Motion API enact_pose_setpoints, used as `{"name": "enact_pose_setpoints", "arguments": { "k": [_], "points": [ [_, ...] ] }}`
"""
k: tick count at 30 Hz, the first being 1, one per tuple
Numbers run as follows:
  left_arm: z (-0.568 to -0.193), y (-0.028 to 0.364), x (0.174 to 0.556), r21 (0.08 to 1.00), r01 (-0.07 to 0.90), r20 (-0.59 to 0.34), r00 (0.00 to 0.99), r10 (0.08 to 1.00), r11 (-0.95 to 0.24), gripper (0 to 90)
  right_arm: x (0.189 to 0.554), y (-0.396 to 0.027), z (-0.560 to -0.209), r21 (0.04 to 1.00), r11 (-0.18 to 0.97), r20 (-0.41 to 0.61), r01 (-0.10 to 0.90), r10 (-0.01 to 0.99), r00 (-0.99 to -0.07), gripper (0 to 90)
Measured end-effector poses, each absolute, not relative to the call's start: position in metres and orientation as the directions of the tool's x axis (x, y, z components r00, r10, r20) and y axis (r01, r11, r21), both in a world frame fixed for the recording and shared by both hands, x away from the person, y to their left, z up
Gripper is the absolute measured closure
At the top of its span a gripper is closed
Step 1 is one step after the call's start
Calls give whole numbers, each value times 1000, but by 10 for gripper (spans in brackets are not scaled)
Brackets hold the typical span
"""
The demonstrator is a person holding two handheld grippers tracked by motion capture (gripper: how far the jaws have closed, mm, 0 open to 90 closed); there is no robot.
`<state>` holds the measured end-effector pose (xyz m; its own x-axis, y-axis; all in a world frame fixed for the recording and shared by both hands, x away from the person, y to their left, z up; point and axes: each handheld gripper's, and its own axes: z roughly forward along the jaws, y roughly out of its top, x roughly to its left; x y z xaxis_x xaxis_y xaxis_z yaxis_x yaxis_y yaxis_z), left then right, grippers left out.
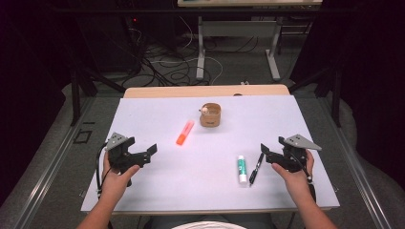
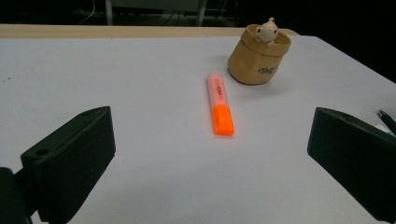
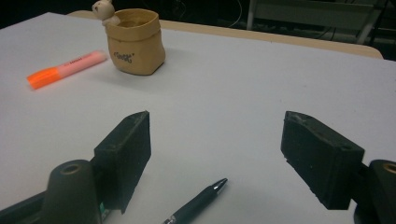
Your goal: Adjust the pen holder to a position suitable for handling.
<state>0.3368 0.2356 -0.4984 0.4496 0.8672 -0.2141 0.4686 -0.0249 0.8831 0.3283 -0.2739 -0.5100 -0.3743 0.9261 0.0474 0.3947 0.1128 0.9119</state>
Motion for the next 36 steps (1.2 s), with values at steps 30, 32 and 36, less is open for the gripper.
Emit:
{"name": "enact_pose_setpoints", "arguments": {
  "k": [30,32,36],
  "points": [
    [-502,240,330,892,451,-193,428,883,-24,81,362,-221,-474,850,456,-189,264,732,-655,308],
    [-502,239,329,891,453,-193,423,885,-22,82,366,-215,-468,841,478,-208,252,716,-666,316],
    [-502,238,329,889,456,-193,425,884,-25,86,373,-203,-461,822,510,-223,252,696,-682,332]
  ]
}}
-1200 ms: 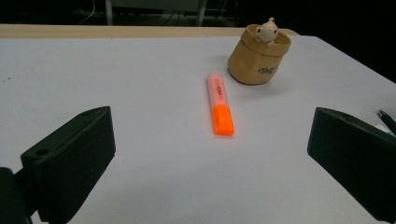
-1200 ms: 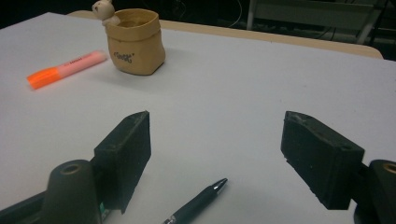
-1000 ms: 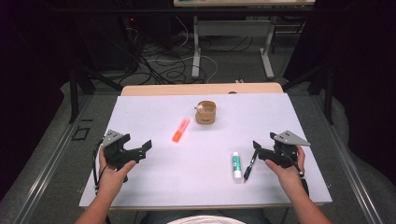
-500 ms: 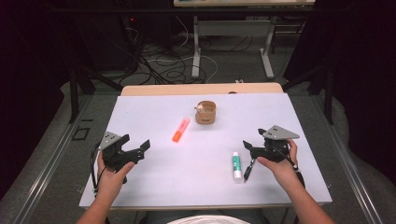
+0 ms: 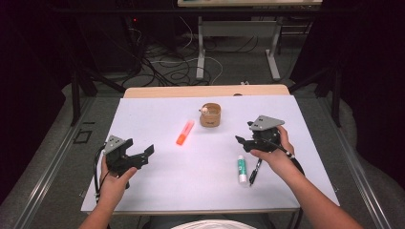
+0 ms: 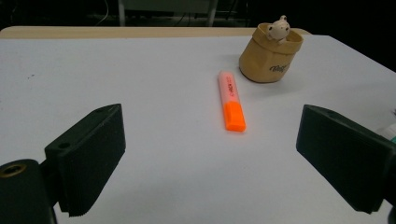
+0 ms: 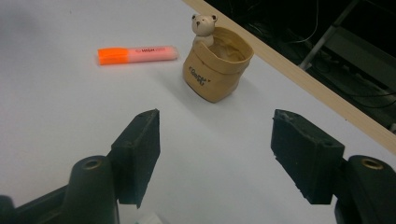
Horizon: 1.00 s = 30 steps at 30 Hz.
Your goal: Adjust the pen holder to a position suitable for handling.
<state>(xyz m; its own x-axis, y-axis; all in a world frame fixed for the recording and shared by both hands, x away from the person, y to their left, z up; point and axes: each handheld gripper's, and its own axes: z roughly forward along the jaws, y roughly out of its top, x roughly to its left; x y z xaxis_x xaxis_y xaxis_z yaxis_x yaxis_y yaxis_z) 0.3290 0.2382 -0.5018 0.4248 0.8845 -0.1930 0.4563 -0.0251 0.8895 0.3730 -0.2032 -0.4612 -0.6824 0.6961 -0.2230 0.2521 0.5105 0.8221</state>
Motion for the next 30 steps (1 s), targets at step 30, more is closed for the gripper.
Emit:
{"name": "enact_pose_setpoints", "arguments": {
  "k": [30],
  "points": [
    [-508,236,331,888,458,-195,458,867,-42,6,442,-137,-454,699,683,-307,212,555,-774,381]
  ]
}}
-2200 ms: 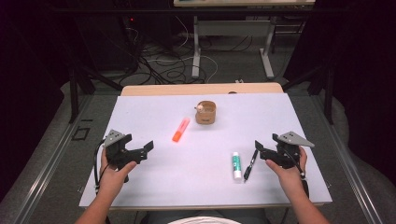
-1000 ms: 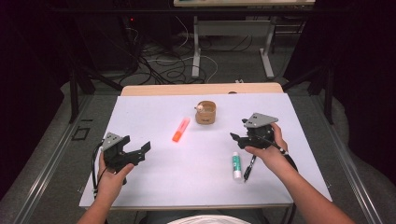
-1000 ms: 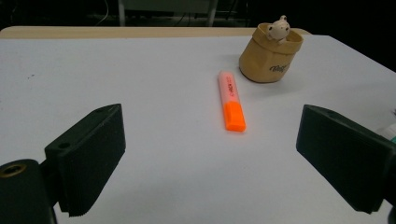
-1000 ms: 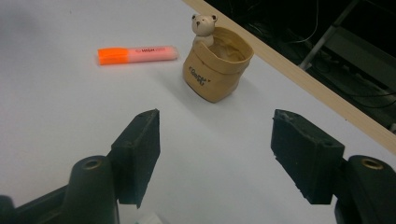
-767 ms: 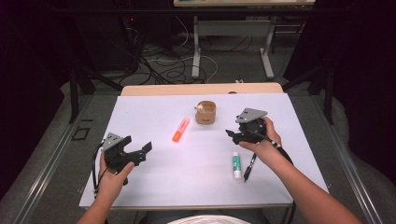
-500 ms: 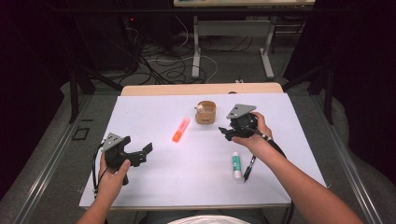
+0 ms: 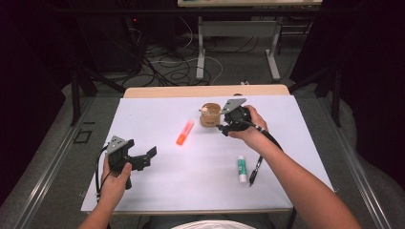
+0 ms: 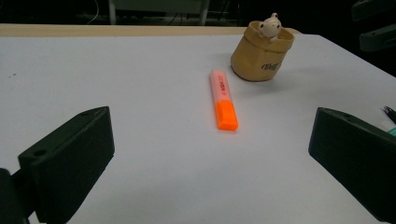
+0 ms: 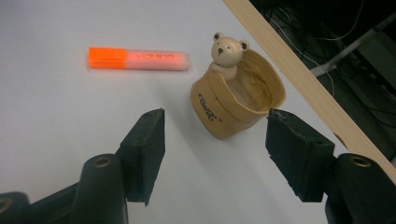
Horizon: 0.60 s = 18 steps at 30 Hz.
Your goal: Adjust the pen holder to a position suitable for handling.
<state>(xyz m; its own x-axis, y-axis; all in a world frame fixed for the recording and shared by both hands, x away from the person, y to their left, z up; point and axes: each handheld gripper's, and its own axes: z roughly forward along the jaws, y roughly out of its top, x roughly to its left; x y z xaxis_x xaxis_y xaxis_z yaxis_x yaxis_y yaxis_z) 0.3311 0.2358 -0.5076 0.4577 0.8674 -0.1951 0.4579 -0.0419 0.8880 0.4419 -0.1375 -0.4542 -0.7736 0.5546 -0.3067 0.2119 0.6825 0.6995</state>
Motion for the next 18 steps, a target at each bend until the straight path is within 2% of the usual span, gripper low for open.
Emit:
{"name": "enact_pose_setpoints", "arguments": {
  "k": [7,16,18],
  "points": [
    [-508,236,332,888,458,-196,462,865,-44,6,459,-123,-458,646,739,-350,191,509,-787,381],
    [-508,237,332,885,464,-208,458,864,-33,6,479,-111,-467,646,732,-301,214,503,-810,383],
    [-508,238,332,885,465,-211,458,864,-31,6,482,-110,-470,653,718,-284,242,527,-801,386]
  ]
}}
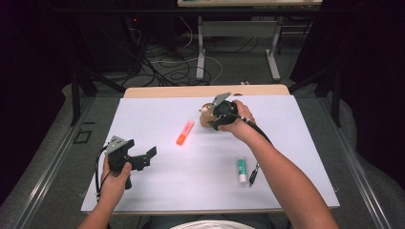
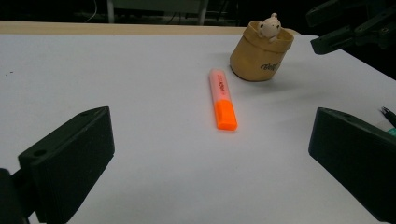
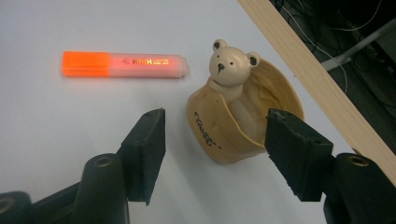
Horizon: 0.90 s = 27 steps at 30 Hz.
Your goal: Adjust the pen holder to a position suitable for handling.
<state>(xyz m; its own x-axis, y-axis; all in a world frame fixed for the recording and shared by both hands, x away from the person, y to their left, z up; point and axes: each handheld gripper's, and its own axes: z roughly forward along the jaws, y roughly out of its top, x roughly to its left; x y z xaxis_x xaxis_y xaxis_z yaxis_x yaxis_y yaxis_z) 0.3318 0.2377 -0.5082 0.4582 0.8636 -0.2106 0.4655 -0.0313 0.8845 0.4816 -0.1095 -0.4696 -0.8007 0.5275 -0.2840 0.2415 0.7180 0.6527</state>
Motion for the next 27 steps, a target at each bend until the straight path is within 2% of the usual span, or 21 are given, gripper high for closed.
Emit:
{"name": "enact_pose_setpoints", "arguments": {
  "k": [27],
  "points": [
    [-510,241,332,881,473,-217,458,862,-30,10,510,-97,-498,669,685,-228,288,558,-798,422]
  ]
}}
